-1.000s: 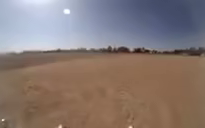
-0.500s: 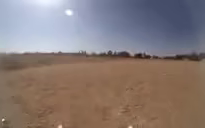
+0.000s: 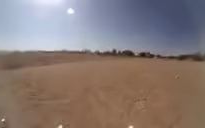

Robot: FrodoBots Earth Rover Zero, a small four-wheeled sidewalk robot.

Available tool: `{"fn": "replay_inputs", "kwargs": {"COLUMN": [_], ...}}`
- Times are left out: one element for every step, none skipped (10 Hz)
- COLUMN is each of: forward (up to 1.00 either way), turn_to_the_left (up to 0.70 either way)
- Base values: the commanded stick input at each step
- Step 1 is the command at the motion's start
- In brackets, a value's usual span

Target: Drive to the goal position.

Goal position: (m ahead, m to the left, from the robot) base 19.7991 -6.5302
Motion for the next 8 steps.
{"fn": "replay_inputs", "kwargs": {"forward": [1.0, 1.0, 1.0, 1.0, 1.0, 1.0, 1.0, 1.0], "turn_to_the_left": [0.0, 0.0, 0.0, 0.0, 0.0, 0.0, -0.27, -0.27]}}
